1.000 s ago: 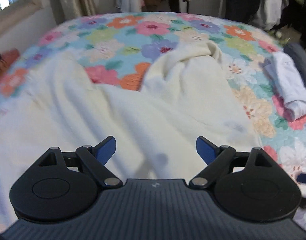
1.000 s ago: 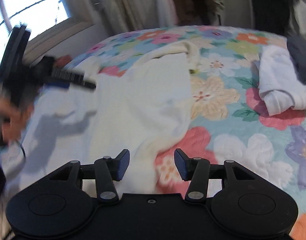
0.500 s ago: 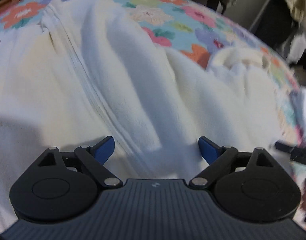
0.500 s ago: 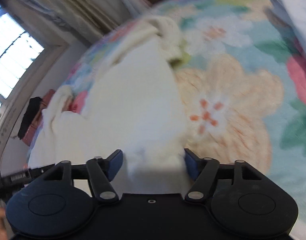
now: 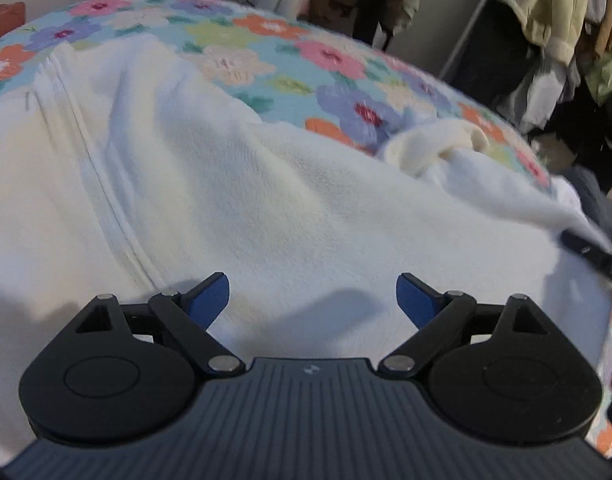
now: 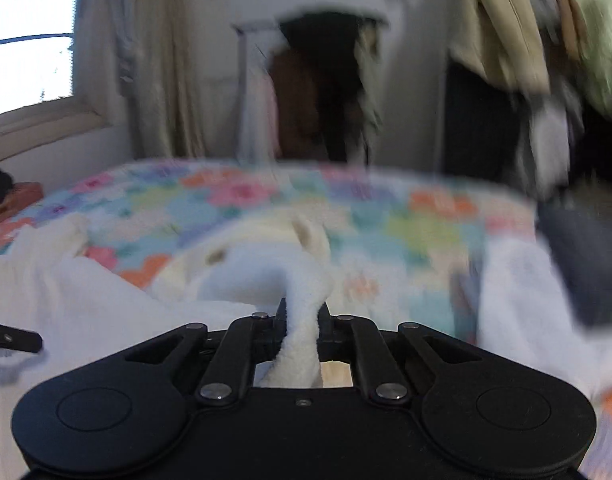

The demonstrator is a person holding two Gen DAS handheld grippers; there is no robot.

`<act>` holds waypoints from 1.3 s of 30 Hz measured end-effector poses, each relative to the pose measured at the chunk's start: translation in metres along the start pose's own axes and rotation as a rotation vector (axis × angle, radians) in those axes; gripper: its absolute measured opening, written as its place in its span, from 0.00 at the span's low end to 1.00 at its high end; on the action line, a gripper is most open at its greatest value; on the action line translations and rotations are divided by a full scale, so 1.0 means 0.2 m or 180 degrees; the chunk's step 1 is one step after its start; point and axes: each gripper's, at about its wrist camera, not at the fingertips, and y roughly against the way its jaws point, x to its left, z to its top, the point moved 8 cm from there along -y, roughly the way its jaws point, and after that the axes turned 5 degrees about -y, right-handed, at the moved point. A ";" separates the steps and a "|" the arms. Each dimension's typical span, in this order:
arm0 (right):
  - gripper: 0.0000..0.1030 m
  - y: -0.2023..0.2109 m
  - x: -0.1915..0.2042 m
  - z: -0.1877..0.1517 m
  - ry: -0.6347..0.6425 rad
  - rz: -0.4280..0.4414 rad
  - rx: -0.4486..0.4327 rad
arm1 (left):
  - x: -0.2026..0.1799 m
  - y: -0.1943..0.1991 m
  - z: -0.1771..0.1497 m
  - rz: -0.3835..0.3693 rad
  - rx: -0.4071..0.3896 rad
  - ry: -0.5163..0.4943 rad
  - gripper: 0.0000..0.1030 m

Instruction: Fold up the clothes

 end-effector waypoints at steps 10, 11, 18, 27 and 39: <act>0.13 -0.06 -0.02 -0.05 -0.0573 0.0282 0.0095 | -0.07 -0.05 -0.05 -0.0026 0.0159 -0.0193 0.89; 0.13 -0.03 0.03 -0.03 -0.0508 0.0410 0.0043 | -0.07 -0.04 -0.04 -0.0170 0.0136 -0.0086 0.89; 0.15 0.14 0.57 -0.18 0.0408 0.1521 0.0418 | -0.09 0.01 -0.03 -0.0696 0.0017 0.0327 0.89; 0.15 0.17 0.83 -0.54 0.0749 0.2024 0.1128 | -0.25 0.04 -0.04 -0.1226 0.0061 0.0048 0.89; 0.62 0.28 0.52 -0.33 0.0570 0.1543 0.0793 | -0.22 -0.10 -0.15 -0.0679 0.0516 -0.0159 0.76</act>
